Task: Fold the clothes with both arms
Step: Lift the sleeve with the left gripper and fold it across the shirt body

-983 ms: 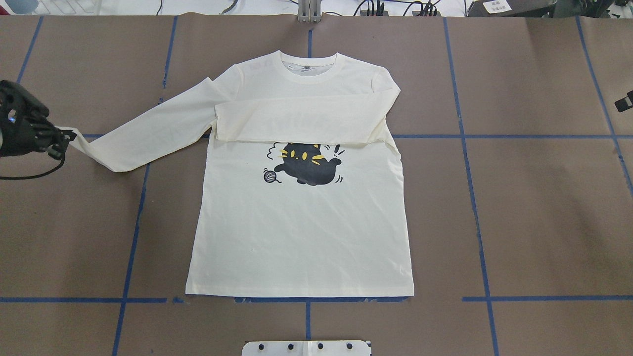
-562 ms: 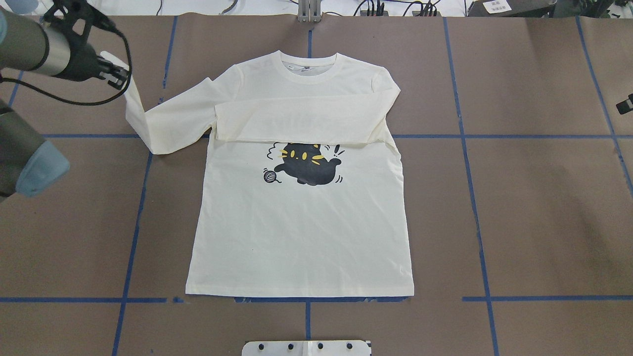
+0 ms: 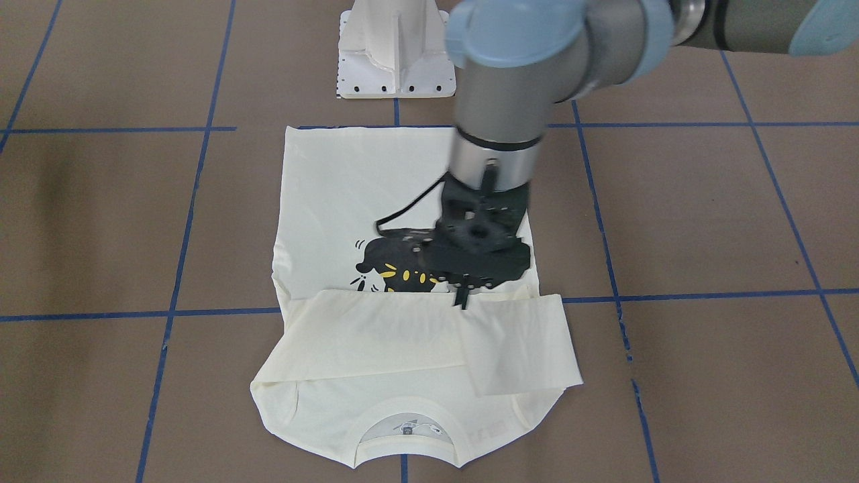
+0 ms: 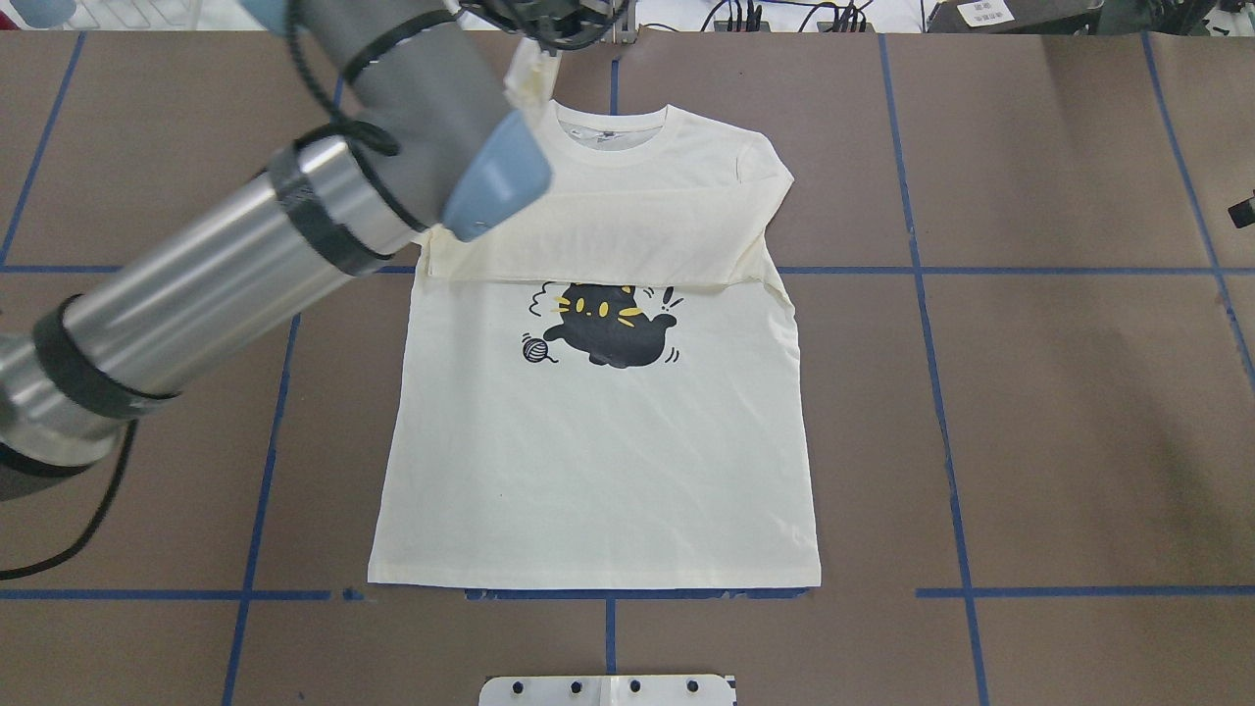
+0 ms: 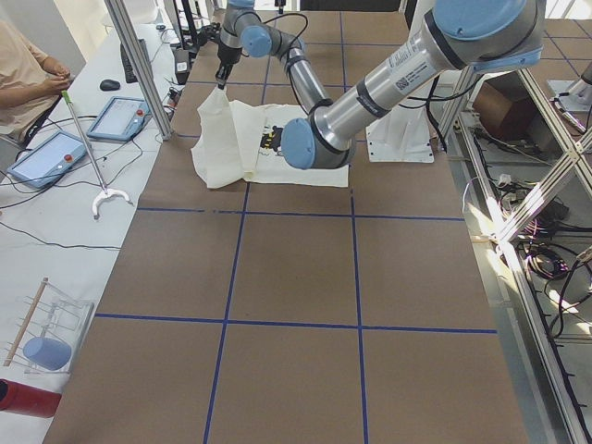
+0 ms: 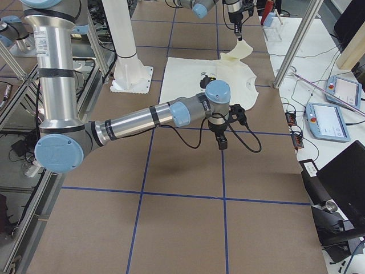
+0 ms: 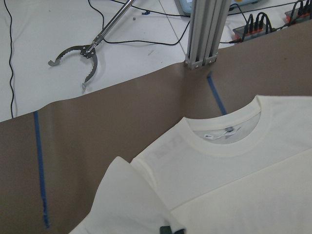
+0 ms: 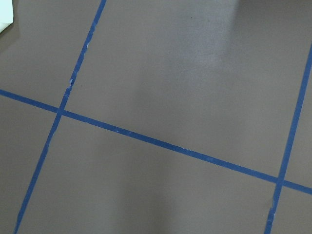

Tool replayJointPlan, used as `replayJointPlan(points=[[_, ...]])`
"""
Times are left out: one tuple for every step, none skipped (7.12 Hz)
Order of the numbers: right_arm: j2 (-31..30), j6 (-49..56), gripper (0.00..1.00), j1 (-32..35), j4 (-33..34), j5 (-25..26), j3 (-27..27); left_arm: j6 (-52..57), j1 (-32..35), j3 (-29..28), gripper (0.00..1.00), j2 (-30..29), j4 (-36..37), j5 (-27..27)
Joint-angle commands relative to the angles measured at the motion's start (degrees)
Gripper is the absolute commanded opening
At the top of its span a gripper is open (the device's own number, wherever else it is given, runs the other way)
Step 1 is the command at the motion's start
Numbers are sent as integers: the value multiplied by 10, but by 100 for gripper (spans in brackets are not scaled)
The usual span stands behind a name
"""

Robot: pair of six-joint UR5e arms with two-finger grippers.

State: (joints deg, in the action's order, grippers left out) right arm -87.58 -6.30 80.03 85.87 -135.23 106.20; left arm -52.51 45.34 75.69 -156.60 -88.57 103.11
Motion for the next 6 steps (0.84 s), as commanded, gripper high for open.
replayJointPlan(points=[[-7, 1, 100, 4, 0, 0, 0, -95, -122, -112, 0, -63, -59, -132], [-8, 1, 100, 6, 0, 0, 1, -105, -153, -136, 0, -61, -89, -170], [-9, 1, 100, 6, 0, 0, 1, -105, -162, -145, 0, -58, -119, -171], [-9, 1, 100, 6, 0, 1, 1, -108, -163, -146, 99, -53, -169, -170], [-8, 1, 100, 6, 0, 1, 1, -142, -164, -140, 100, -13, -251, -170], [-7, 1, 100, 6, 0, 1, 1, -142, -163, -138, 100, -9, -259, -168]])
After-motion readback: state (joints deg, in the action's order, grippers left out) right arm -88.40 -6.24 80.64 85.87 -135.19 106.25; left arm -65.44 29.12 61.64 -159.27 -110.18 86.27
